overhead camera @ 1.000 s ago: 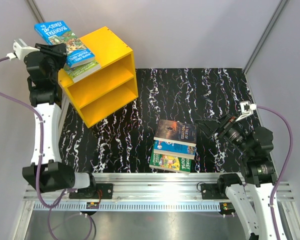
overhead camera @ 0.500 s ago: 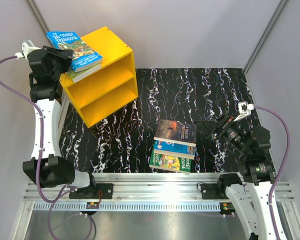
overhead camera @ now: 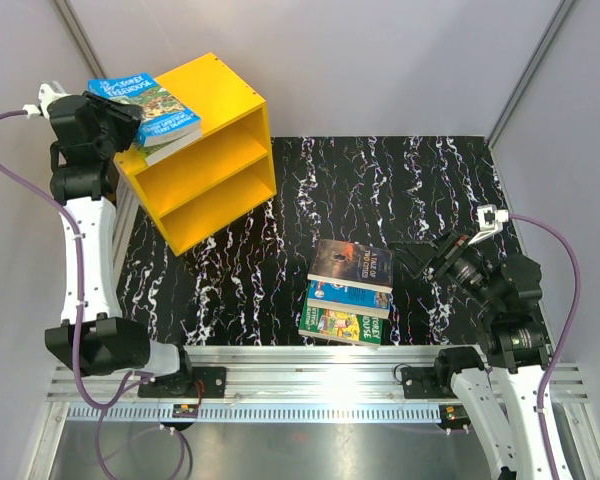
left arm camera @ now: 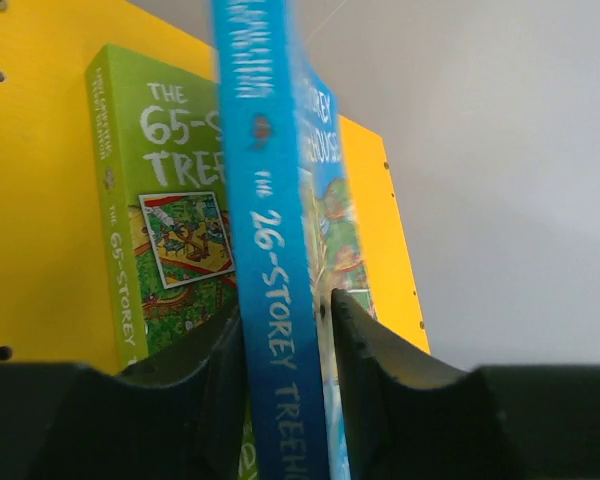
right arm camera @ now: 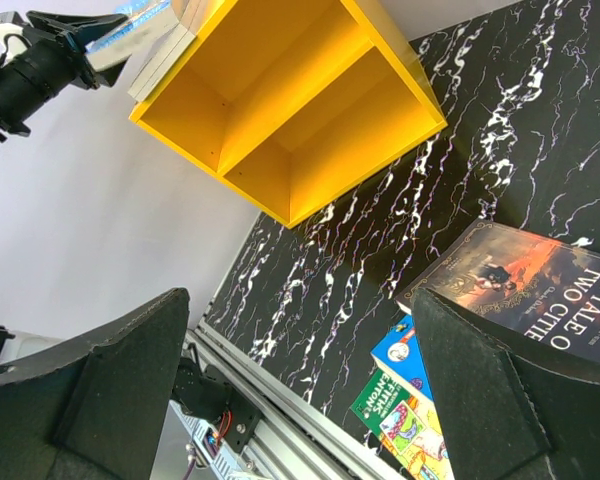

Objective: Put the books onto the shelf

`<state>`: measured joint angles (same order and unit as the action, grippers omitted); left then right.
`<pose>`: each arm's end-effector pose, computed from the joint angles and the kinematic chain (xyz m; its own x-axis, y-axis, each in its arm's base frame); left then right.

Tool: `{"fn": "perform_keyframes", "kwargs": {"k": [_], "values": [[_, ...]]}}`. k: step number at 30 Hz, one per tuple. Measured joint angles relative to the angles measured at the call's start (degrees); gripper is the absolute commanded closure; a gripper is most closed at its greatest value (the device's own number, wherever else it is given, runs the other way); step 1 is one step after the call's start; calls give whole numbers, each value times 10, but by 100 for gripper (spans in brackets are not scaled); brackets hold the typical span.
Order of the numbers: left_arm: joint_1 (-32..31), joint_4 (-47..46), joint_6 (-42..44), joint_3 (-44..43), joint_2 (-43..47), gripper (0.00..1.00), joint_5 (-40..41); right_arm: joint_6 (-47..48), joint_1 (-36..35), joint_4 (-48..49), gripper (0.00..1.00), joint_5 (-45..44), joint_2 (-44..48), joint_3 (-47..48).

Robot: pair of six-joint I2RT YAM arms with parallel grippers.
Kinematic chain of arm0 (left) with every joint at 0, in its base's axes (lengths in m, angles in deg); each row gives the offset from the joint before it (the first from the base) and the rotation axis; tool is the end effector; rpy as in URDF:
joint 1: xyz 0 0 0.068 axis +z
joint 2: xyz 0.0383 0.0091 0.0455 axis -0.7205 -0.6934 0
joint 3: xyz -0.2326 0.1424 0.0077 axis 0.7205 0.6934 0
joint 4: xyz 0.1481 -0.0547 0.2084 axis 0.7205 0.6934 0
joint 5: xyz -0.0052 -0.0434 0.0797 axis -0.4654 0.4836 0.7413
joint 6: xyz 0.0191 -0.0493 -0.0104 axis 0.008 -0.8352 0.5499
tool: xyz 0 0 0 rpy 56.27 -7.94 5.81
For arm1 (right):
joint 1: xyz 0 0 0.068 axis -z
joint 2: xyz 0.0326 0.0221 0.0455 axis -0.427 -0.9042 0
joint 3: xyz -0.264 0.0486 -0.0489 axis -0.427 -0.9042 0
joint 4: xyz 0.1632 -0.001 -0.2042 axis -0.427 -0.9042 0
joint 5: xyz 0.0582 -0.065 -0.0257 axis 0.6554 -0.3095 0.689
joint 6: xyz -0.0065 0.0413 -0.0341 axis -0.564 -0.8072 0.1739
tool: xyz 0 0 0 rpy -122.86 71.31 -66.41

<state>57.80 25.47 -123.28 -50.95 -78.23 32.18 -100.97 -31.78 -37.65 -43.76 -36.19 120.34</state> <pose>0.2973 0.0598 0.4734 0.0085 -0.7932 -0.6089 -0.2378 0.5899 -0.7717 0.1012 0.0307 0.3538 -0.3985 0.4955 -0.7719 -0.4845 0.6008 0.6358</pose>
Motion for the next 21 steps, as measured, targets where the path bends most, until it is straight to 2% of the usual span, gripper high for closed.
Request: {"fn": "perform_keyframes", "kwargs": {"k": [1,2,5,8,9,16,21], "values": [[1,5,4,-3,0,52,1,0,0,0,0,0,1,0],[2,9,8,-4,0,42,1,0,0,-1,0,0,2,0],[8,26,19,-6,0,27,2,0,0,-2,0,0,3,0],[11,31,25,-12,-1,21,2,0,0,-2,0,0,3,0],[12,39,29,-18,-2,16,2,0,0,-3,0,0,3,0],[22,107,65,-101,-44,2,-4,2,0,-12,0,0,6,0],[29,141,91,-142,-73,1,-22,4,0,-24,0,0,13,0]]}}
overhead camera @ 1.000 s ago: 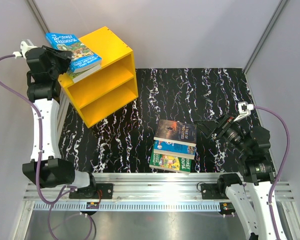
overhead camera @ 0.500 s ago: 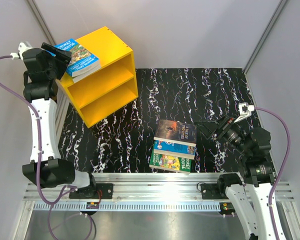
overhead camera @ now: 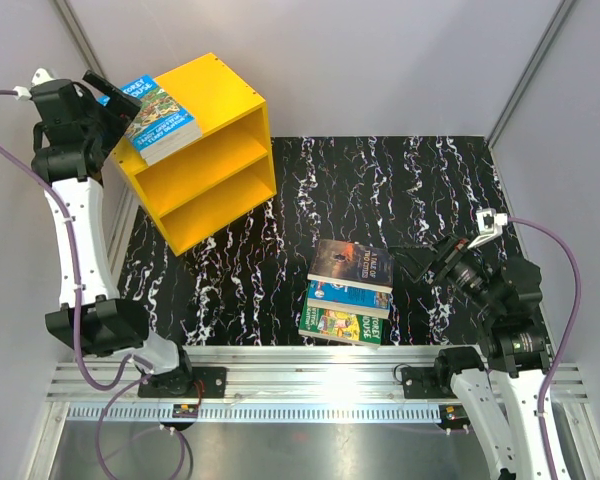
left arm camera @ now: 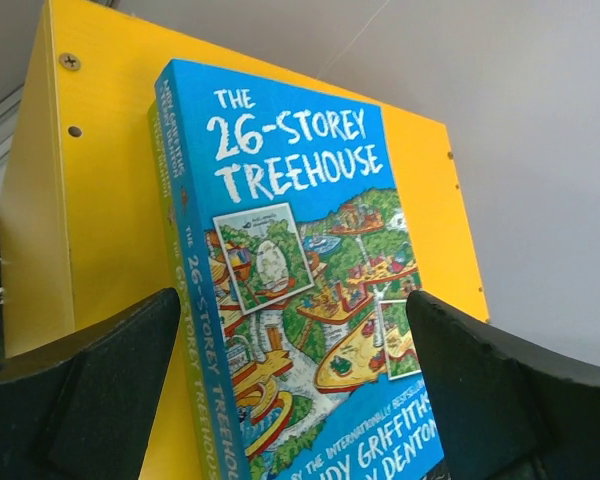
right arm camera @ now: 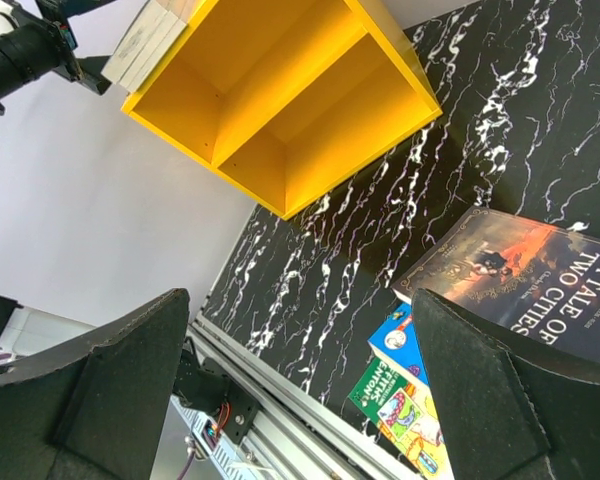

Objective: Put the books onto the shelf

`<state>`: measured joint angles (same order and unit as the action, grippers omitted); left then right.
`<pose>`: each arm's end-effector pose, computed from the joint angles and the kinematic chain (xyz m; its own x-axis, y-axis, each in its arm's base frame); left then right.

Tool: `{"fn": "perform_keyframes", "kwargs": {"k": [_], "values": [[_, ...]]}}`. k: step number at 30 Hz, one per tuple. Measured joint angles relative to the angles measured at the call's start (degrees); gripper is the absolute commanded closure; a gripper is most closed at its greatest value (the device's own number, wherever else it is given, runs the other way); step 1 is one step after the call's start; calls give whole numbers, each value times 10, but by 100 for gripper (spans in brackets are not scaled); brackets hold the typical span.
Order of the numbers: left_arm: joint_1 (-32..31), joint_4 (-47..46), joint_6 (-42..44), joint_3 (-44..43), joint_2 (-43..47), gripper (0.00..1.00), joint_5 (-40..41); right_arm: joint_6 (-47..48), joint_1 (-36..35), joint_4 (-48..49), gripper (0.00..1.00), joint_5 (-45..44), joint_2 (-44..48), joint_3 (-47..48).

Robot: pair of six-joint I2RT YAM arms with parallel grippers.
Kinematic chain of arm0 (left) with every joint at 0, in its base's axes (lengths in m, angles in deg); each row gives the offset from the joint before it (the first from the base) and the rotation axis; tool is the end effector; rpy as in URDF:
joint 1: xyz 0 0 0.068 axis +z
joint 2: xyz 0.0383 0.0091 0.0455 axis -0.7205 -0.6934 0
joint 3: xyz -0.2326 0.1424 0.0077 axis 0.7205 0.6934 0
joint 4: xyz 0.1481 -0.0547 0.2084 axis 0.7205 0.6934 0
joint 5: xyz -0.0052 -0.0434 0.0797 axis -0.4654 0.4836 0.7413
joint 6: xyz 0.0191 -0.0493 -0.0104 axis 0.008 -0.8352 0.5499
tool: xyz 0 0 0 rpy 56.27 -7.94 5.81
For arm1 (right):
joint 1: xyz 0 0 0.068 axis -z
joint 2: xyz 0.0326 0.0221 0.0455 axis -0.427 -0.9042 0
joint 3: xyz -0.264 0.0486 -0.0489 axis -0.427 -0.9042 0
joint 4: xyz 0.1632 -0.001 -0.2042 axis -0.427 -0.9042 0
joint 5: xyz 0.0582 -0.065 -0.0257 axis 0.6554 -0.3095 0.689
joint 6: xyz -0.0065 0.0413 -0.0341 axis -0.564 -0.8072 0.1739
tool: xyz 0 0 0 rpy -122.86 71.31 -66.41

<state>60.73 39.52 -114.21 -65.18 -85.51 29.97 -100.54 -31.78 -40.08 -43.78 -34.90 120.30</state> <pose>0.3075 0.0771 0.4900 -0.1032 -0.7176 -0.6888 -0.3242 0.6789 -0.6588 0.0959 0.0301 0.3510 -0.4105 0.4893 -0.7695 -0.4743 0.6062 0.6384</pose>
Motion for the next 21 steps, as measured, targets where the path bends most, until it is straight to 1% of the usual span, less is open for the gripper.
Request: {"fn": "perform_keyframes", "kwargs": {"k": [5,10,13,18,21], "values": [[0,28,24,7,7,1,2,4,0,-11,0,-3,1,-1],[0,53,40,54,64,1,23,8,0,-18,0,-22,-12,-7],[0,61,52,93,126,1,34,8,0,-31,0,-45,-48,-14],[0,71,72,187,268,1,58,0,0,-46,0,-76,-149,-37],[-7,74,81,252,354,2,64,-8,0,-49,0,-93,-194,-52]]}}
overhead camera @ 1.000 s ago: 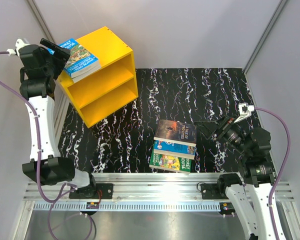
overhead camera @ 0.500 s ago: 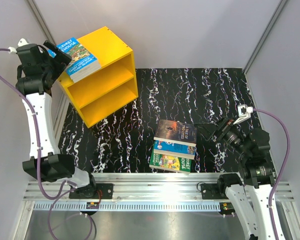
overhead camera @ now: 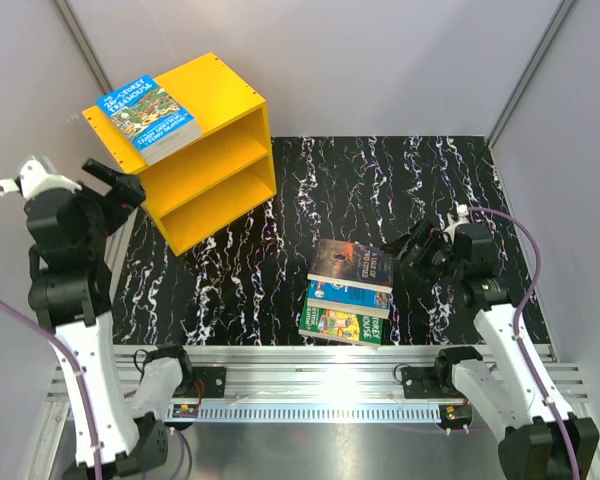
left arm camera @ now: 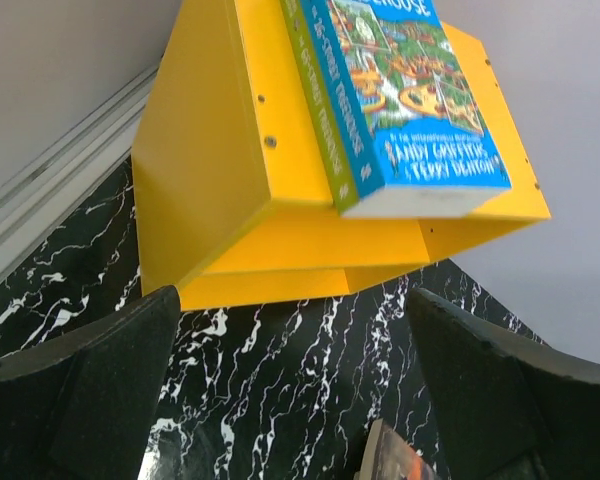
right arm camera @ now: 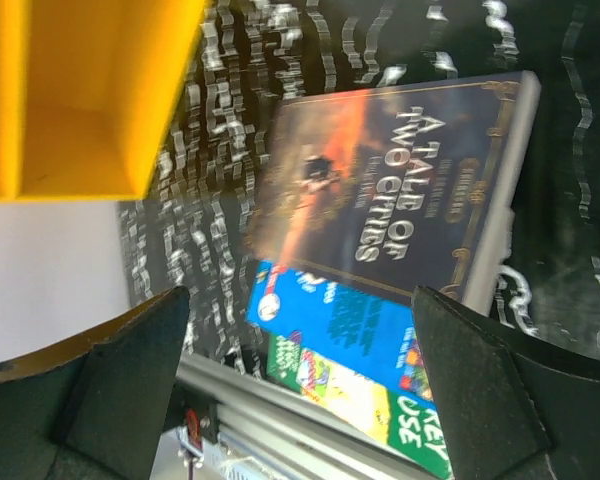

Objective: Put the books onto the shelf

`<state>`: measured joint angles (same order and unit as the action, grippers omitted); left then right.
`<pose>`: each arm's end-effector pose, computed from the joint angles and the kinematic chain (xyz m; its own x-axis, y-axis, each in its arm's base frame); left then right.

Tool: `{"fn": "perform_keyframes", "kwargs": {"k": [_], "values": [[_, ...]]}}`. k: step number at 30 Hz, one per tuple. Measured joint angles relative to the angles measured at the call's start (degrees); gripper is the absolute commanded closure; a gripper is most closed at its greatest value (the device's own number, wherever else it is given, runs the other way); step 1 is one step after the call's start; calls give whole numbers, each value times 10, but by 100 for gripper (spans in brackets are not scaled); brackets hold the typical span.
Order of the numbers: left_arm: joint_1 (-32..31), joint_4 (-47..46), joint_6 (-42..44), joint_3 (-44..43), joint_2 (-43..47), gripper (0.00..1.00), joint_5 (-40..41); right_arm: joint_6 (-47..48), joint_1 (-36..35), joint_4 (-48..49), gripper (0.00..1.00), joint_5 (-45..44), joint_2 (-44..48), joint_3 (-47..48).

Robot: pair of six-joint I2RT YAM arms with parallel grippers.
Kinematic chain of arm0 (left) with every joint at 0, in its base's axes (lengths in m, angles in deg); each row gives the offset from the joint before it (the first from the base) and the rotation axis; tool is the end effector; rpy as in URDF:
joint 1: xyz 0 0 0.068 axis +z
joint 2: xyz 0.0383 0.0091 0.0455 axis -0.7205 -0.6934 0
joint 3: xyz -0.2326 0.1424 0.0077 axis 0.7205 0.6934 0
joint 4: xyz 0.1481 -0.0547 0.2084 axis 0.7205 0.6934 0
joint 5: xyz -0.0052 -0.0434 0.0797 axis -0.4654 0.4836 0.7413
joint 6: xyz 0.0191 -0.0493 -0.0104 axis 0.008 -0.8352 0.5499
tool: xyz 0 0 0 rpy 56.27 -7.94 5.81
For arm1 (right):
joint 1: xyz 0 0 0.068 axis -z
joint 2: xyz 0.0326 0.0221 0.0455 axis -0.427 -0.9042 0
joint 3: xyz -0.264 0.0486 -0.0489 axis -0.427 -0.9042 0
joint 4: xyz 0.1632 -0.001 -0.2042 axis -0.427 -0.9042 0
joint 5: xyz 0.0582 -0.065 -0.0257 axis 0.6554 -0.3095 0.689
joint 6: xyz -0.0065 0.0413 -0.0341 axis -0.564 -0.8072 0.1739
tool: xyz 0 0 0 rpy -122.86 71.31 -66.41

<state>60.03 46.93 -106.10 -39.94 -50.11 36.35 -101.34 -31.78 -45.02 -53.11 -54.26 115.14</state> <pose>0.1350 0.0343 0.4728 -0.0602 -0.5912 -0.8043 -0.3581 0.7649 -0.5355 0.1684 0.0332 0.2711 -0.6692 0.5177 -0.5331 -0.0123 0.7096 0.7045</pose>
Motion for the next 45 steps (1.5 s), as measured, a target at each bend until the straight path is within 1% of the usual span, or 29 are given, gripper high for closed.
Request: {"fn": "perform_keyframes", "kwargs": {"k": [2,5,10,16,22,27,29,33,34,36,37,40,41,43,44,45], "values": [[-15,2,2,33,39,5,1,-5,0,-3,0,-17,-28,-2],[-59,-6,1,88,71,5,2,-7,0,-2,0,-44,-73,-2],[-166,-5,-3,167,65,6,27,-12,0,5,0,-76,-162,-8],[-242,-16,-7,204,52,6,51,-25,0,49,0,-91,-244,-40],[-263,-34,-5,217,51,6,65,-32,0,118,0,-99,-317,-41],[-266,-40,-3,240,52,6,69,-46,0,214,0,-87,-358,-41],[-267,-39,-2,243,51,6,69,-50,0,248,2,-85,-373,-41],[-267,-40,1,244,52,6,70,-56,0,301,16,-79,-402,-39],[-267,-40,2,244,52,6,71,-56,1,312,23,-76,-409,-39],[-267,-40,2,244,52,6,71,-59,1,334,29,-70,-425,-39],[-267,-40,3,244,51,6,71,-63,1,348,37,-67,-433,-39],[-268,-41,6,245,50,6,73,-69,2,389,50,-50,-457,-48],[-268,-43,6,247,50,6,74,-70,2,399,58,-46,-461,-52],[-268,-44,7,252,50,6,75,-75,2,419,65,-37,-468,-63],[-268,-45,8,255,50,6,75,-77,2,428,73,-31,-470,-68],[-268,-45,8,258,50,6,75,-77,2,435,78,-27,-471,-71]]}}
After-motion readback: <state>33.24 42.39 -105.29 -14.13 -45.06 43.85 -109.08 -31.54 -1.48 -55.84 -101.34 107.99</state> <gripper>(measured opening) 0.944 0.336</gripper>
